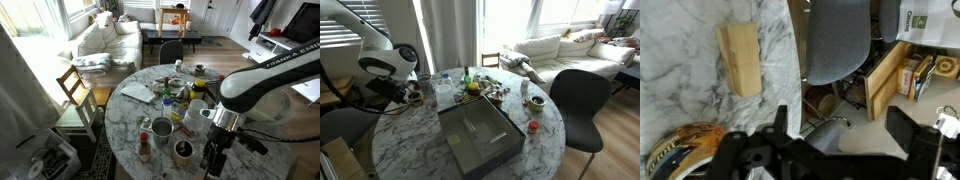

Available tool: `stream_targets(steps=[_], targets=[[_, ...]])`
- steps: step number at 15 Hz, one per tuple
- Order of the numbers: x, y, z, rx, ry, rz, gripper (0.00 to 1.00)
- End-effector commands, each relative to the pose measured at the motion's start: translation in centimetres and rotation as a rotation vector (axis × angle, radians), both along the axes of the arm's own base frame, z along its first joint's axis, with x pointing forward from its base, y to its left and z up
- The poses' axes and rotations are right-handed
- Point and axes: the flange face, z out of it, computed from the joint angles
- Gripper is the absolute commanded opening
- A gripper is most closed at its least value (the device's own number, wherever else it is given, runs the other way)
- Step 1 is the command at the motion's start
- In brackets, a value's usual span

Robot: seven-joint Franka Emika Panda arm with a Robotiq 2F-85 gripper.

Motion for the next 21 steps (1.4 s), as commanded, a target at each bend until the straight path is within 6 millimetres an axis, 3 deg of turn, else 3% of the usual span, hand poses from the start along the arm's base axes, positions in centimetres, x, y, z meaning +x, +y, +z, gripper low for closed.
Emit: stream_targets(steps=[1, 12, 19, 21], targets=[[0.2, 0.0, -1.1, 0.034, -0.004, -0.022, 1.00], [1.6, 2.7, -6.3, 0.078, 0.077, -0.056, 1.00], [3.1, 2.9, -7.6, 0.057, 0.052, -0.074, 1.00], [3.3, 3.0, -7.9, 0.050, 0.045, -0.079, 0.95]])
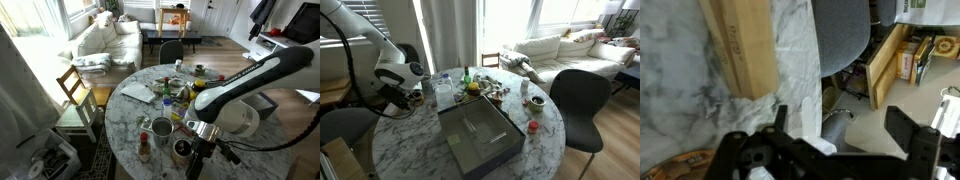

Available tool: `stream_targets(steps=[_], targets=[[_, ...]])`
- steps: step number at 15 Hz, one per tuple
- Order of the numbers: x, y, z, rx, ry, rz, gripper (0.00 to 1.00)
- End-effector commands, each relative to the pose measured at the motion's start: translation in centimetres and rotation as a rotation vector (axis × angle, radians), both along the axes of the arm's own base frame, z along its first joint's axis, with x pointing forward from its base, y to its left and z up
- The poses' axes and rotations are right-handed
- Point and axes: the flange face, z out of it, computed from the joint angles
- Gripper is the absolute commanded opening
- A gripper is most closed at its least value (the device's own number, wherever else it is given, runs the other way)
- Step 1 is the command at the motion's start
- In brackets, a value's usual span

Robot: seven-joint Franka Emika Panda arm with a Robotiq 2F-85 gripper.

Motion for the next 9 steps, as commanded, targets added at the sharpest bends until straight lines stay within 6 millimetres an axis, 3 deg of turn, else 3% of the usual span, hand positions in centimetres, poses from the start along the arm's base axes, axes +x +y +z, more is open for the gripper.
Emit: stream_targets(steps=[1, 3, 4, 7, 8, 9], targets=[[0.6, 0.3, -1.0, -0.005, -0.024, -0.006, 0.90], [0.9, 0.4, -1.2, -0.016, -0.029, -0.005, 0.84], [1.1, 0.4, -1.3, -0.020, -0.036, -0.009, 0.89], [1.5, 0.4, -1.5, -0.027, -0.049, -0.015, 0.93], [1.6, 0.4, -1.6, -0.030, -0.050, -0.015, 0.79], [1.7, 0.4, -1.6, -0.032, -0.053, -0.016, 0.72]])
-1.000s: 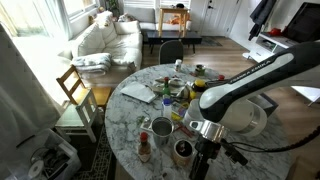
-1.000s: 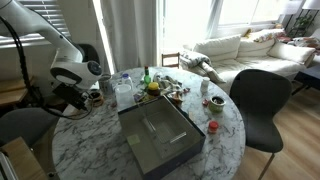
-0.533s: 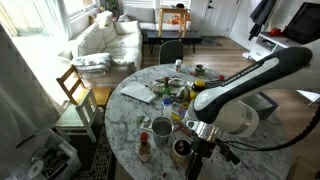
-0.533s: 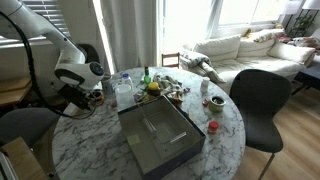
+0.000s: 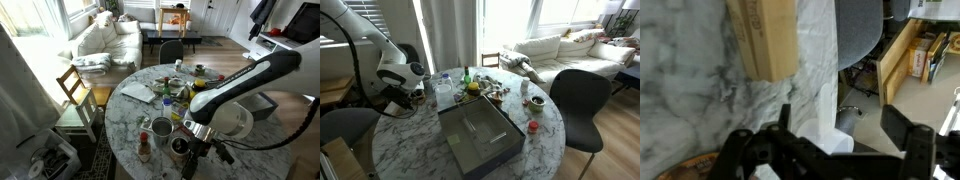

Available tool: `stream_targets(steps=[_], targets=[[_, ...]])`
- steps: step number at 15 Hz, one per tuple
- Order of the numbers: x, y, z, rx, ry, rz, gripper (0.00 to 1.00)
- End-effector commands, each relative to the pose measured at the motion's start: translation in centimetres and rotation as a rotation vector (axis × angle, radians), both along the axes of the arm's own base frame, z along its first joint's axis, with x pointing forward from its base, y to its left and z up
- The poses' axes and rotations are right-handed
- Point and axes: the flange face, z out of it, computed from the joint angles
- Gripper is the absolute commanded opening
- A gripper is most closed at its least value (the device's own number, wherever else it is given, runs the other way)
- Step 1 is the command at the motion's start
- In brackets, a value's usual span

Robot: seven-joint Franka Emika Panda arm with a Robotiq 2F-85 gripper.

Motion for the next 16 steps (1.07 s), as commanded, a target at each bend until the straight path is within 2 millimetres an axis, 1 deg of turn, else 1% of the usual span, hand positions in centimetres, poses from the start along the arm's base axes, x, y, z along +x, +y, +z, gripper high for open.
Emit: stream_targets(steps=[1, 3, 6, 8, 10, 11, 13, 15, 16], targets=[[0.44, -0.10, -0.72, -0.004, -0.021, -0.007, 0.67], [0.44, -0.25, -0.84, -0.006, -0.021, -0.010, 0.51], [0.43, -0.35, -0.99, -0.008, -0.019, -0.013, 0.46], [0.44, -0.39, -1.11, -0.007, -0.018, -0.015, 0.49], [0.41, -0.48, -1.28, -0.008, -0.014, -0.018, 0.43], [0.40, -0.53, -1.34, -0.009, -0.012, -0.018, 0.30], [0.36, -0.66, -1.44, -0.008, -0.009, -0.021, 0.11], [0.36, -0.80, -1.51, -0.005, -0.007, -0.023, 0.00], [0.35, -0.88, -1.53, -0.003, -0.006, -0.025, 0.00]])
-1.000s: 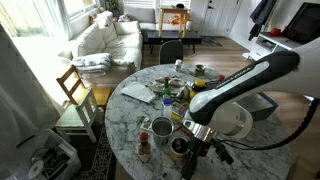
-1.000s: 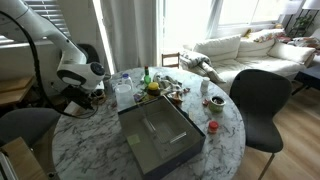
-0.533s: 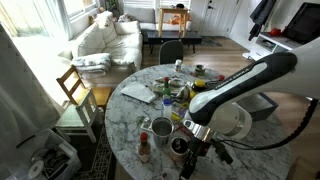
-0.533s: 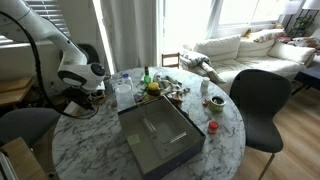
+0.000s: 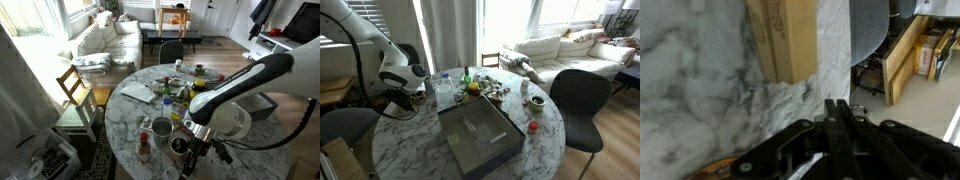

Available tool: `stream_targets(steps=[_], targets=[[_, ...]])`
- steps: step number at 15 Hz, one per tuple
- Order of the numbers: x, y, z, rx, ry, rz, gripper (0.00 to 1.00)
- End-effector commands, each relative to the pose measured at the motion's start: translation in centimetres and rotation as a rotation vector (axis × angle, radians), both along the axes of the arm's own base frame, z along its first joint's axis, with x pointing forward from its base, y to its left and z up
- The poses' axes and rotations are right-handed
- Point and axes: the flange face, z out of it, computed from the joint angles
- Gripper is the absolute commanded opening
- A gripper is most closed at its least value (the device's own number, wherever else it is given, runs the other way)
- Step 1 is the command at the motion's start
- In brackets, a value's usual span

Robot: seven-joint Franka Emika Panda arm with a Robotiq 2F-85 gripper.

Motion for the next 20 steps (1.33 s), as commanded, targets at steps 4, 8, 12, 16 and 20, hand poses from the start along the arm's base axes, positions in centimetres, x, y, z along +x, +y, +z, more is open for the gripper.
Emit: stream_targets(steps=[4, 8, 12, 16, 20], targets=[[0.1, -0.6, -0.4, 0.028, -0.007, -0.018, 0.00], [0.3, -0.9, -0.3, 0.058, -0.006, -0.042, 0.26], [0.1, -0.3, -0.5, 0.154, 0.022, -0.063, 0.55], [-0.3, 0.4, -1.1, 0.203, 0.067, -0.052, 0.84], [-0.3, 1.0, -2.1, 0.224, 0.080, -0.065, 0.77]])
